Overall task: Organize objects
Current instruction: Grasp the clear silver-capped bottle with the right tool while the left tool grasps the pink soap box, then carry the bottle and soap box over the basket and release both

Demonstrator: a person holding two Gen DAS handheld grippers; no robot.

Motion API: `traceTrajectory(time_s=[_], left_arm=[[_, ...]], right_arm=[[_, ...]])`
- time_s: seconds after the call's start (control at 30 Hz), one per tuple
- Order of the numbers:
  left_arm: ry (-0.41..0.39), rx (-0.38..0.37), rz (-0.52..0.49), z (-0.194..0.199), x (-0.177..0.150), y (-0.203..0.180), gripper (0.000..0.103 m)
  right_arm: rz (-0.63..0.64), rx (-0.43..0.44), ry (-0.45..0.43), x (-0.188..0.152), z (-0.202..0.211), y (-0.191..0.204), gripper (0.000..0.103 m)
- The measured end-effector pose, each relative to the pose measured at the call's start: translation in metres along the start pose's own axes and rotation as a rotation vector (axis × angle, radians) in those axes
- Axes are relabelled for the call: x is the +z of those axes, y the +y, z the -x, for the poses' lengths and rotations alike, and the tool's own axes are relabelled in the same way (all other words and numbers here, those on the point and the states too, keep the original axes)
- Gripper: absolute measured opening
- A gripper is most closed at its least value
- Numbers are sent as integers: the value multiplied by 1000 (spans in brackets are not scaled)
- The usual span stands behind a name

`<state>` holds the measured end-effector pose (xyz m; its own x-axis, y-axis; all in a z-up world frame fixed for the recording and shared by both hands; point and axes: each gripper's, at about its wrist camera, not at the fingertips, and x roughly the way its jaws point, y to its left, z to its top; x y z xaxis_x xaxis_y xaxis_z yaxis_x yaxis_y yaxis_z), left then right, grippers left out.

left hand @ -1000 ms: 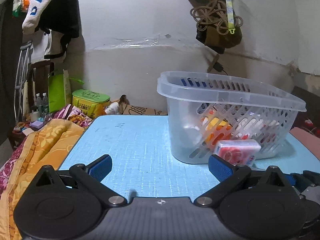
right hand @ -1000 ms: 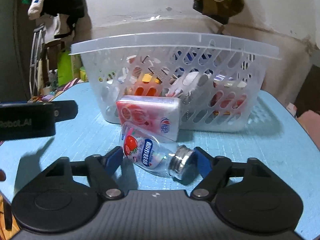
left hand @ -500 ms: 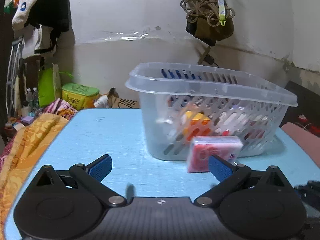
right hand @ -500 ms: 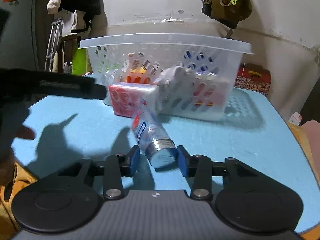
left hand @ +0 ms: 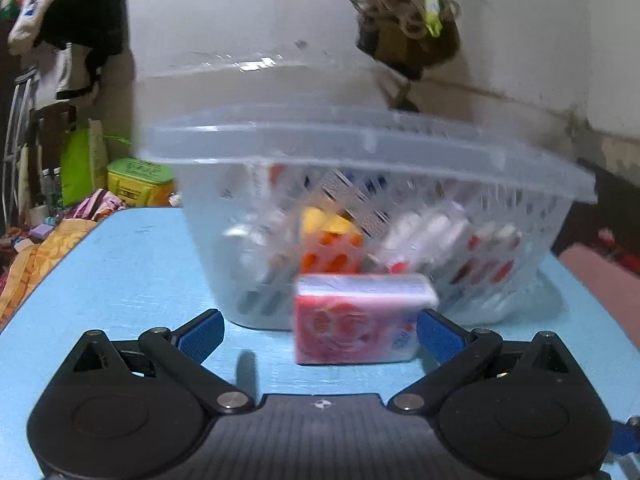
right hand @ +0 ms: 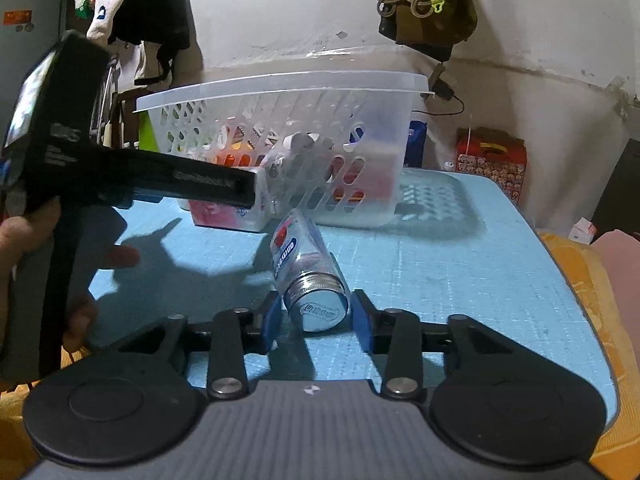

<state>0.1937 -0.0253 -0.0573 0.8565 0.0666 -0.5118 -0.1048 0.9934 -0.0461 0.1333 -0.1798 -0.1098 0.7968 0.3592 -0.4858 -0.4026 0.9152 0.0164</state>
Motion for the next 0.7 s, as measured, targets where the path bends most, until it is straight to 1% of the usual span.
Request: traceTrajectory(time_s=[0.07,0.13,0.17,0.23,0.27,0.3,0.33,0.37,0.4,0.5,0.7], left_arm=[[1,21,-9,-3,2,-5,103],[18,-1,-10,-6,4,-8,102],[21,-11,-9,-7,3,-8,100],[18,-46,-12,-4,3,-5,90],[16,-65,-19,-2,2,-5,79],[15,-83,-29,0,1,-6,70],[13,-85,-48,2,-1,-7,70],[7,-81,-67,5,-3,-8,68],[4,-83,-73,7,-6,-7,67],[1,-113,-56,10,-8,5,64],[0,-137,-59,11,-9,11,64]], right_arm=[[-17,12,-14,0,-3,-2,74],[-11,18,-16,2,-9,0,75],[-4,18,-16,3,-12,1,76],[18,15,-14,6,-20,6,76],[28,13,-13,6,-23,8,76],[38,17,-10,8,-26,9,73],[46,27,-7,9,-27,10,69],[51,37,-6,10,-27,10,55],[57,41,-4,11,-25,11,45],[62,50,12,12,-22,12,45],[65,41,28,14,-18,16,45]])
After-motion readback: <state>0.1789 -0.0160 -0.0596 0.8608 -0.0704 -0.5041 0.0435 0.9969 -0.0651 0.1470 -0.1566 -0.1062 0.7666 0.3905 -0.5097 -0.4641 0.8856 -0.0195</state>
